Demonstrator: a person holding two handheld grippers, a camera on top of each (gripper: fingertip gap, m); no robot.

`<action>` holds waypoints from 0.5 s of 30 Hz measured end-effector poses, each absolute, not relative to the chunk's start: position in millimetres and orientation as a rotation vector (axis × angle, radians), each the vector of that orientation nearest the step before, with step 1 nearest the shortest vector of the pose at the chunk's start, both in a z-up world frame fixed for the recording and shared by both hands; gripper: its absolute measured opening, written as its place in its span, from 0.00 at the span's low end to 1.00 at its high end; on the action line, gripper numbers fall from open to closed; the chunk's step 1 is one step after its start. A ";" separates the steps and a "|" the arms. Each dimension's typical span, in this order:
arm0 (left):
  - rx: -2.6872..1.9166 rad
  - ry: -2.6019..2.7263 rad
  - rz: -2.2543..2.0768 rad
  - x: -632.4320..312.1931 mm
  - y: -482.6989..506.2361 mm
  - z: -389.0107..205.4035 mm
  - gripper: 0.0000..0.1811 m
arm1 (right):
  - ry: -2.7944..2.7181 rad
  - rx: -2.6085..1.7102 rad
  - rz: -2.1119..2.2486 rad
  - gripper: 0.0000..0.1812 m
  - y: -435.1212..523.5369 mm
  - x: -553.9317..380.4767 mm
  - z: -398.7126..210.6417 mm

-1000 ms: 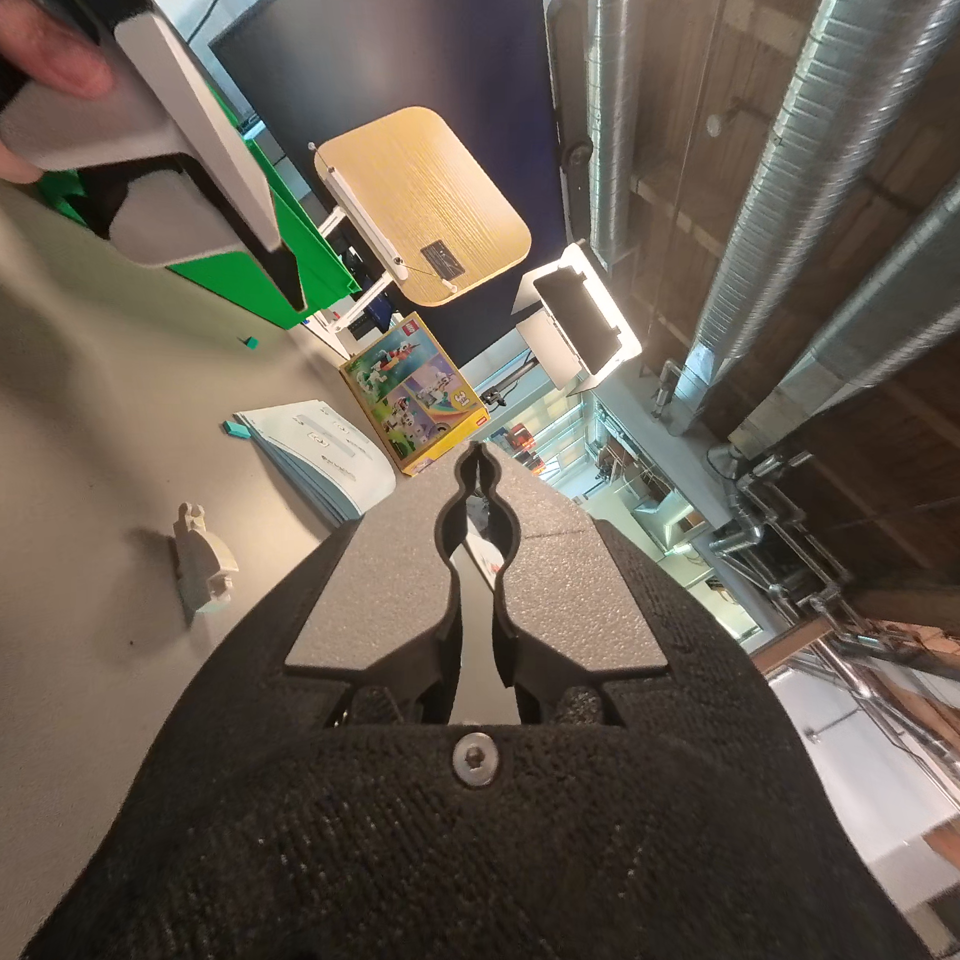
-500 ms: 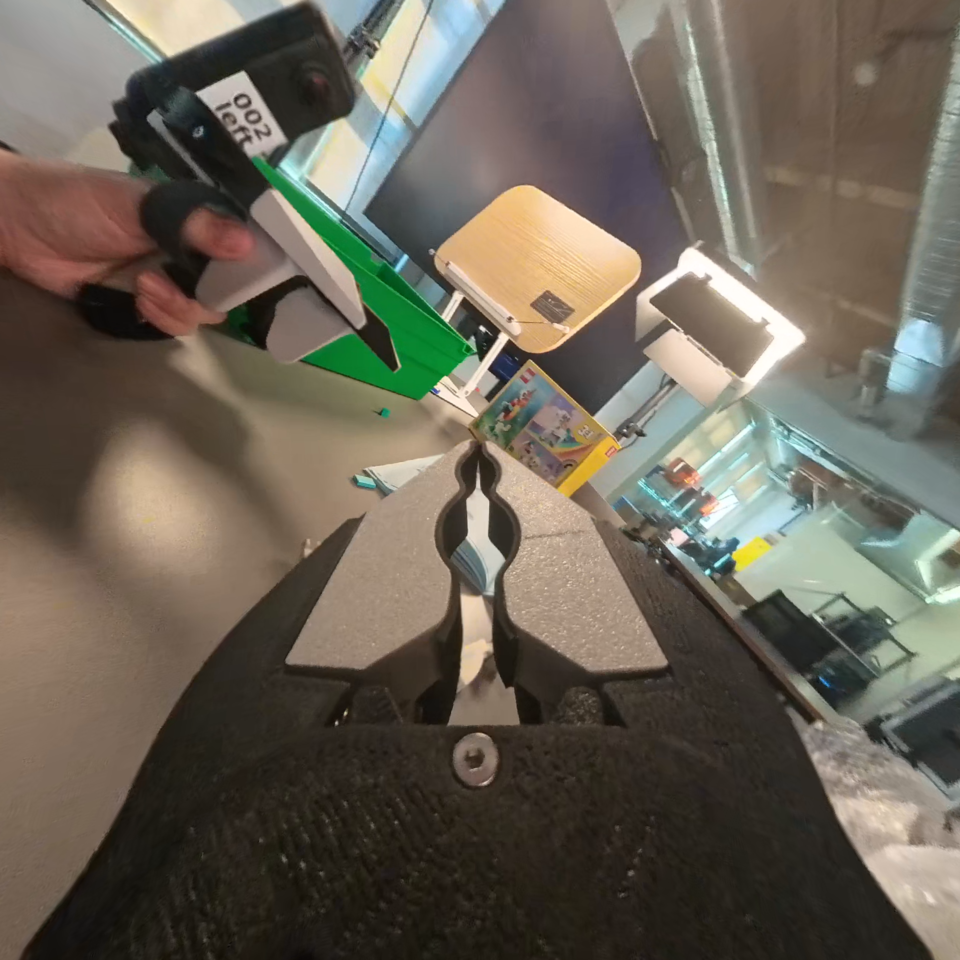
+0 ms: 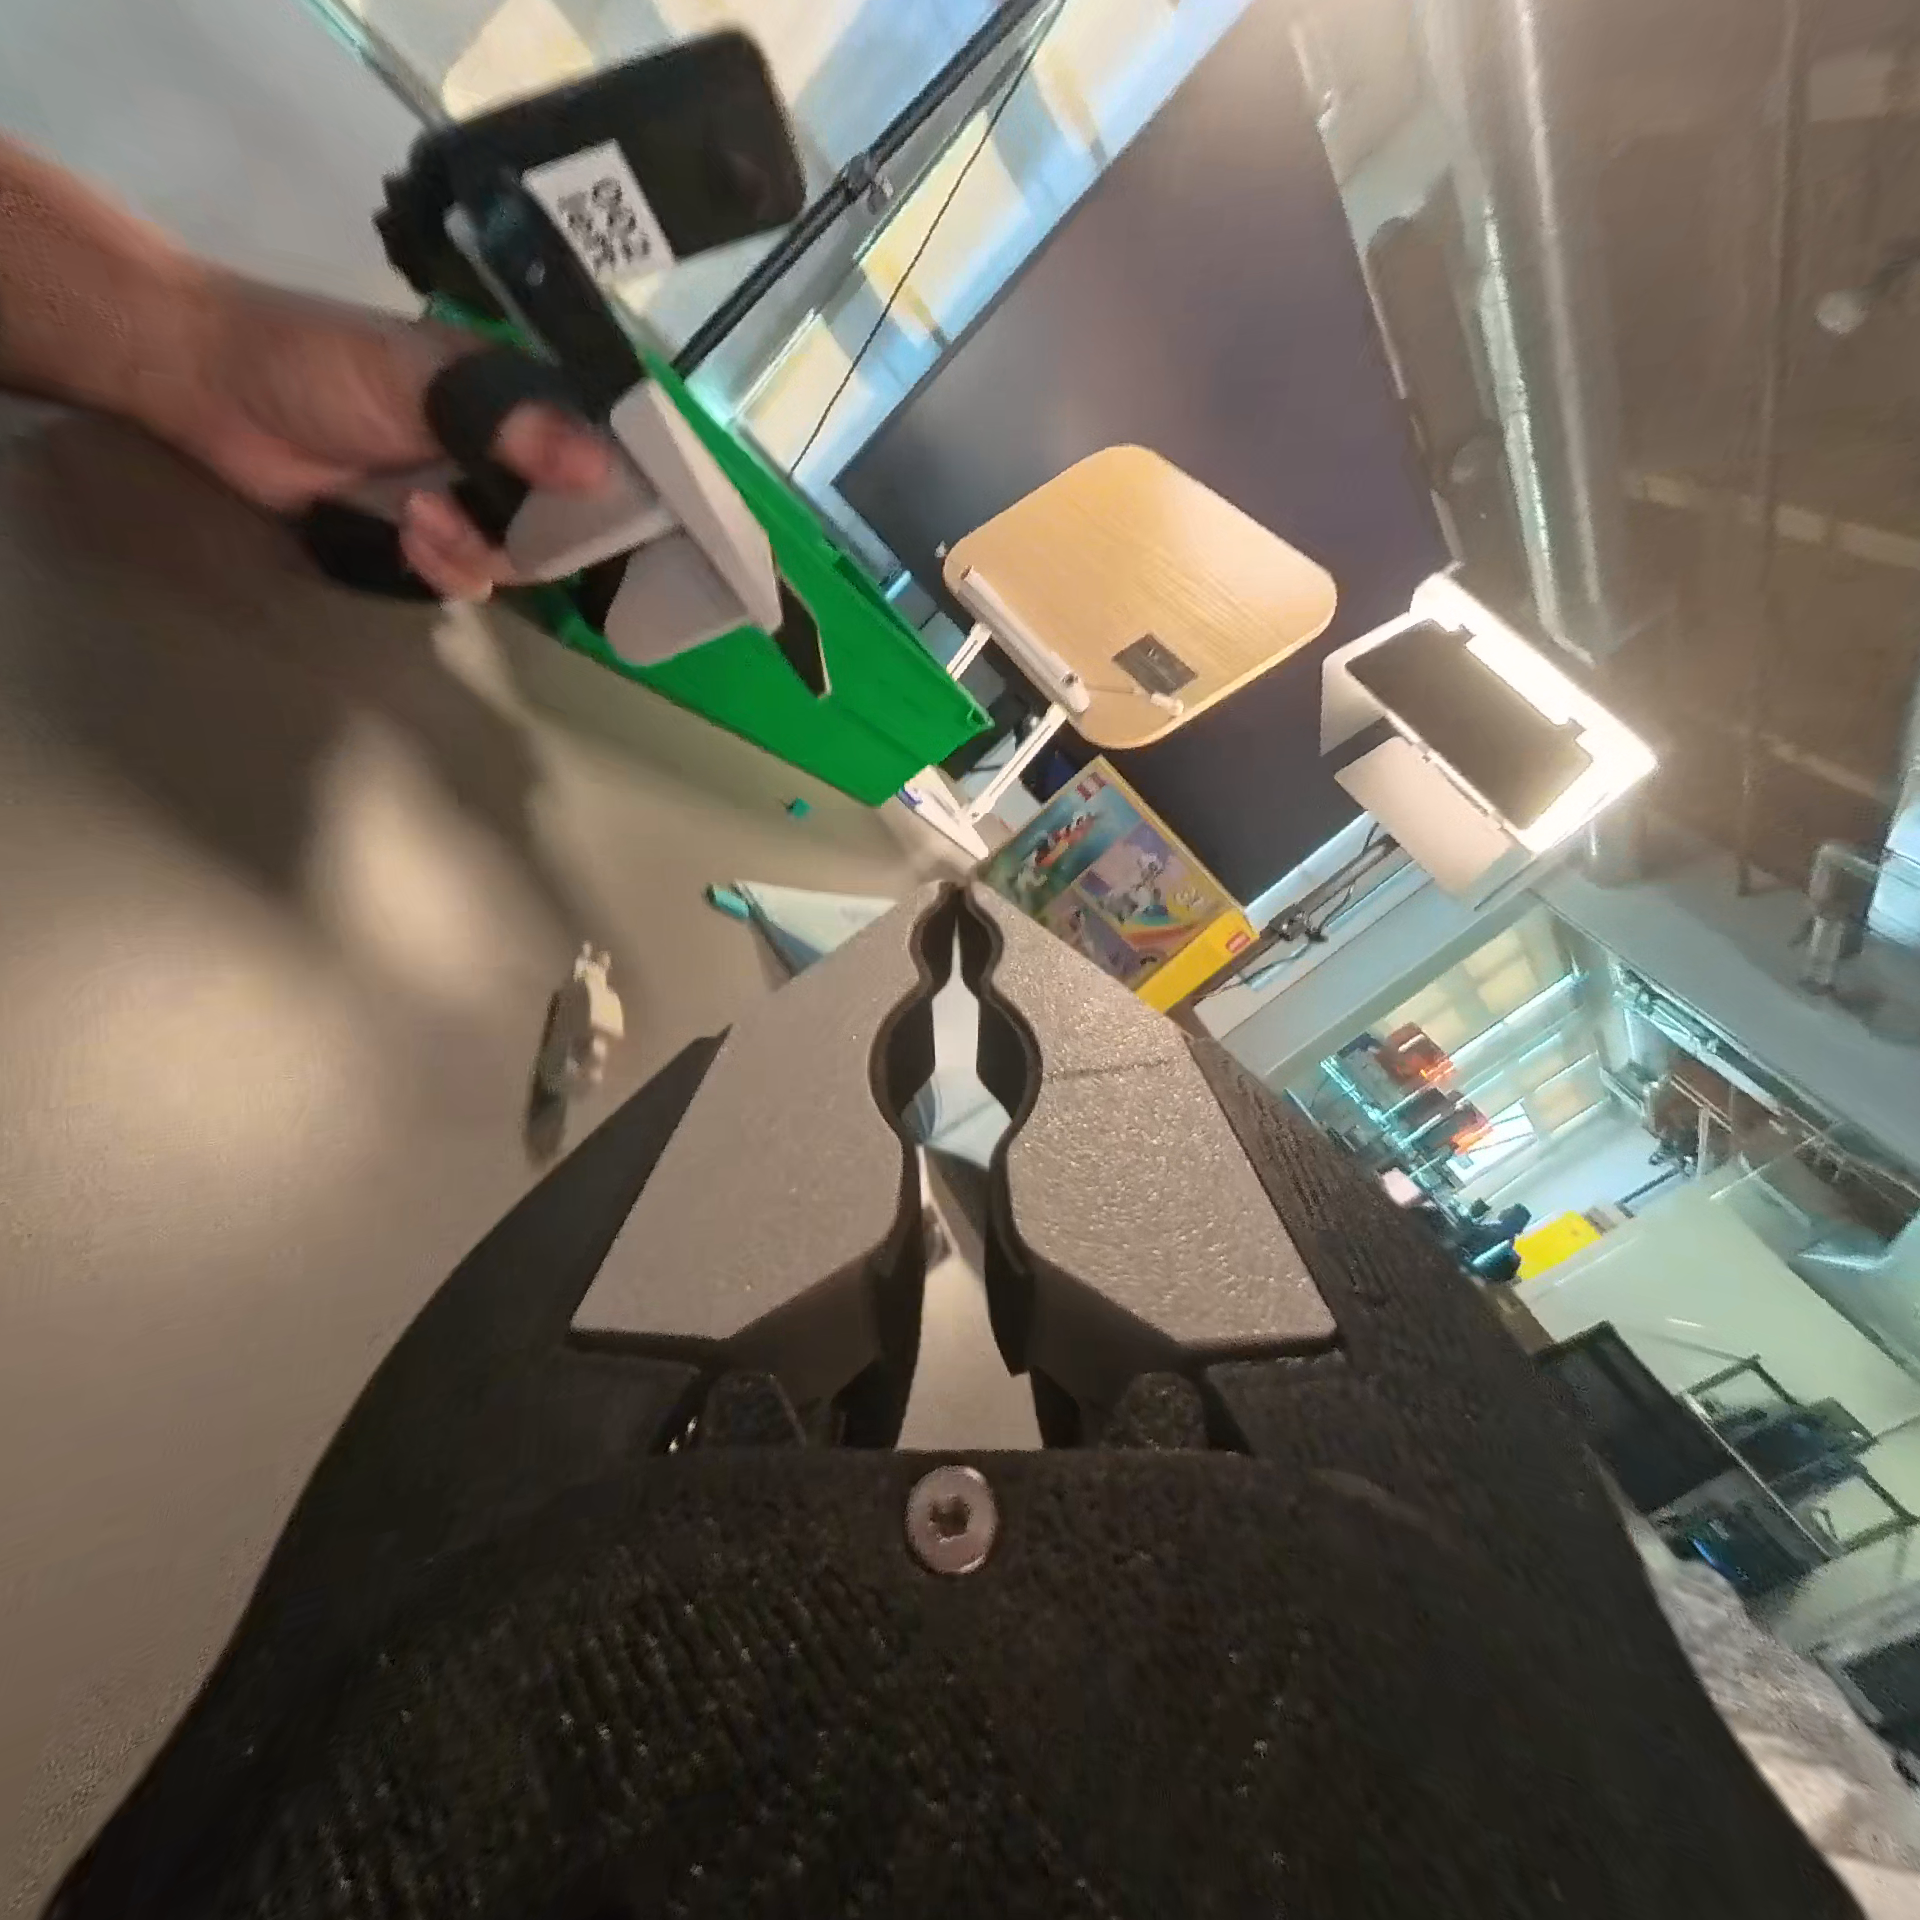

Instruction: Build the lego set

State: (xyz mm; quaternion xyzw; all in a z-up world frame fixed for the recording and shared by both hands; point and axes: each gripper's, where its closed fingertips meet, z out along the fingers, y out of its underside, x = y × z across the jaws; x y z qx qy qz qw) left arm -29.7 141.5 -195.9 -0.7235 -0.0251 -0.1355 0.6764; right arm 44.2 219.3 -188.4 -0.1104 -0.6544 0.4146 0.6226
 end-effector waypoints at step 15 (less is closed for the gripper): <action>-1.622 -0.055 -0.284 -31.4 143.8 -195.5 0.21 | -2.085 -0.744 1.197 0.19 191.5 45.4 -243.8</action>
